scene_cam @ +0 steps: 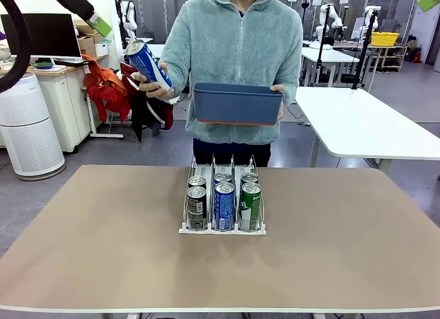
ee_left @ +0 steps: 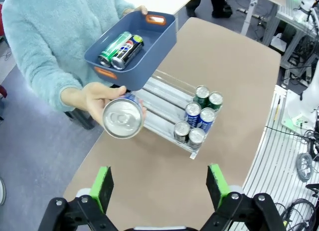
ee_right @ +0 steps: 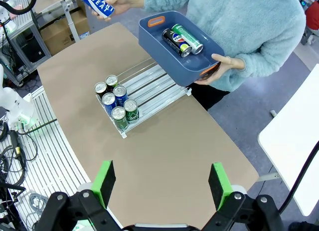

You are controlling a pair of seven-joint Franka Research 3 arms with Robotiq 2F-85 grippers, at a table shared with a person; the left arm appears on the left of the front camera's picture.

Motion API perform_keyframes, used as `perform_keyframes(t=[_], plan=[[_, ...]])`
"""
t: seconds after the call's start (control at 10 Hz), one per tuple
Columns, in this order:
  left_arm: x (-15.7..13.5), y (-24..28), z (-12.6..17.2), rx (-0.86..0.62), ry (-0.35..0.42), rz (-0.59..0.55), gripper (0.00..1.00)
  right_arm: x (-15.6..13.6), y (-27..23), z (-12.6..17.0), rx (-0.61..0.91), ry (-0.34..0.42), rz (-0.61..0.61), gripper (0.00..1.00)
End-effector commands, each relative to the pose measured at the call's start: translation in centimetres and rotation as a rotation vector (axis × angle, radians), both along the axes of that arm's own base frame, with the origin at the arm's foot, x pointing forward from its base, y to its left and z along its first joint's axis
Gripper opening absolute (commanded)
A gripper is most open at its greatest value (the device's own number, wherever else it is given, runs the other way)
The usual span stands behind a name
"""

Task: Fill the beverage cans into the dispenser.
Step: Pick up the Ionic drink handed by the human.

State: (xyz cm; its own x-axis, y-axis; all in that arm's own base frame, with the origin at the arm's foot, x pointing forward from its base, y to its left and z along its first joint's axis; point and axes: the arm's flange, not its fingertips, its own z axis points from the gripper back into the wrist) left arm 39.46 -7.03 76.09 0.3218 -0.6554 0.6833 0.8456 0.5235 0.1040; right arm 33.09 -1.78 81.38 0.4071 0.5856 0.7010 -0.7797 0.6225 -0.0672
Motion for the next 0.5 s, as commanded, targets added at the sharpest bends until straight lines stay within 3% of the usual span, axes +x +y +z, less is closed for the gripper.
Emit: perform_keyframes(t=[0.0,0.4], plan=[[1.5,-0.6,-1.1,0.035,-0.032,0.007,1.00,-0.1,0.0,-0.1,0.003,0.008,0.002,1.00],[3.4,-1.4,-2.5,0.018,-0.058,-0.022,1.00,-0.1,0.0,-0.1,0.003,0.008,0.002,1.00]])
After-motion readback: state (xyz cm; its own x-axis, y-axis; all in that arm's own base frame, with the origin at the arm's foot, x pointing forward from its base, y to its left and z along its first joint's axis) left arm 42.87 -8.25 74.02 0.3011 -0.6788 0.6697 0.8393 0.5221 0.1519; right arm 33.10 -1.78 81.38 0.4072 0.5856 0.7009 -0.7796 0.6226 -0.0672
